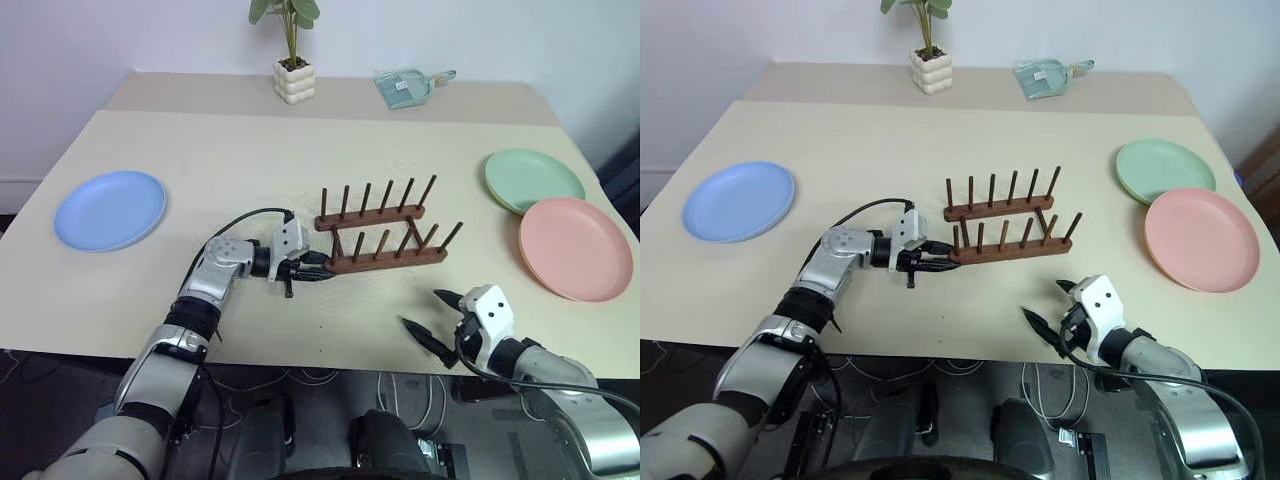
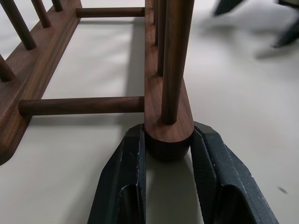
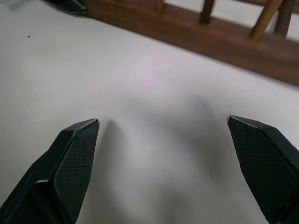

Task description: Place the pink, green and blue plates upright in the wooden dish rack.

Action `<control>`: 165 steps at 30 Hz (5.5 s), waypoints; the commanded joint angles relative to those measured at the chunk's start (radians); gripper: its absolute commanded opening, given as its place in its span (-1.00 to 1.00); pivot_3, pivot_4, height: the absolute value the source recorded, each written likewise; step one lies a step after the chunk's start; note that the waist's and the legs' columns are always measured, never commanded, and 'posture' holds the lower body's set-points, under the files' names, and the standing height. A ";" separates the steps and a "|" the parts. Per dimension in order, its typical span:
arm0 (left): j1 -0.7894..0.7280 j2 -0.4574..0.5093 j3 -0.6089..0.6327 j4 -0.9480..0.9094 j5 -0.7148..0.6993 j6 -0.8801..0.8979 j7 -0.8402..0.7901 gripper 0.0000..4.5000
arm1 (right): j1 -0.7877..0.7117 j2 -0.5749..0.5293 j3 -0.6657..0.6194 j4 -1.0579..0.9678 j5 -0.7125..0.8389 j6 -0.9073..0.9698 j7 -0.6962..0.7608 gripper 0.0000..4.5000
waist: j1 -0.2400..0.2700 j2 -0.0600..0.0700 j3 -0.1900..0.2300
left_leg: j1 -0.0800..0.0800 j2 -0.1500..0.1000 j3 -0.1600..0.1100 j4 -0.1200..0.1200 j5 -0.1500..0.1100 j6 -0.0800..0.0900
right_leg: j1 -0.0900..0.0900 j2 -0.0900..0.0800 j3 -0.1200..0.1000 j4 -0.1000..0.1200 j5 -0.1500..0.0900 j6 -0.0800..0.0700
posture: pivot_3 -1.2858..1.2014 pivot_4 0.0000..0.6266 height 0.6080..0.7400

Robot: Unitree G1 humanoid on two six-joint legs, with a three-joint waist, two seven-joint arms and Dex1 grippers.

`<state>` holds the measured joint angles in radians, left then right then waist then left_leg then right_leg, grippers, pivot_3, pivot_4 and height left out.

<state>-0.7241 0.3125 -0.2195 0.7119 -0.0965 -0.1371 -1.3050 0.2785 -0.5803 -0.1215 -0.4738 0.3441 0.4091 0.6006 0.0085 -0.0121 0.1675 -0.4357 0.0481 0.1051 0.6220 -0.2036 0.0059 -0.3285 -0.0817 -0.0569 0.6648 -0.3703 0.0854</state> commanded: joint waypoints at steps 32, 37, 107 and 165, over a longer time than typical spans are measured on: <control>0.309 0.157 -0.023 -0.544 -0.092 0.332 0.018 -0.94 | -0.085 -0.019 0.027 0.089 -0.125 -0.011 -0.030 -0.71 | -0.017 0.001 -0.001 | -0.006 0.000 -0.001 0.008 0.000 0.001 | -0.005 0.000 0.001 0.006 0.000 0.001 | 0.03 -0.52 0.88; 0.272 0.067 -0.061 -0.462 0.018 0.303 0.212 -0.94 | -0.166 -0.002 0.076 0.172 -0.221 -0.026 -0.090 -0.71 | -0.019 0.001 -0.002 | -0.005 0.001 -0.001 0.008 0.000 0.001 | -0.004 0.001 0.001 0.006 0.001 0.001 | 0.03 -0.52 0.88; 0.337 0.045 0.011 -0.683 -0.252 0.391 0.171 -0.97 | -0.252 -0.142 -0.158 0.402 -0.347 -0.042 -0.204 -0.99 | -0.020 0.001 0.000 | 0.007 0.000 0.001 -0.006 0.002 -0.003 | 0.005 0.000 0.002 -0.003 0.001 0.000 | 0.03 -0.52 0.88; 0.332 0.026 0.049 -0.657 -0.266 0.281 0.224 -0.97 | -0.580 -0.004 -0.290 0.129 0.733 0.313 -0.082 0.08 | -0.020 0.001 0.005 | 0.001 0.000 0.001 -0.006 0.001 -0.001 | 0.000 -0.001 0.001 -0.003 0.001 0.000 | 0.03 -0.52 0.88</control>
<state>-0.3874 0.3426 -0.1902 0.0948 -0.3400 0.1661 -1.0777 -0.2941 -0.5878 -0.3812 -0.3309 1.0703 0.7476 0.5183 -0.0118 -0.0112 0.1722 -0.4344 0.0478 0.1058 0.6161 -0.2025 0.0048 -0.3288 -0.0826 -0.0555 0.6622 -0.3692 0.0857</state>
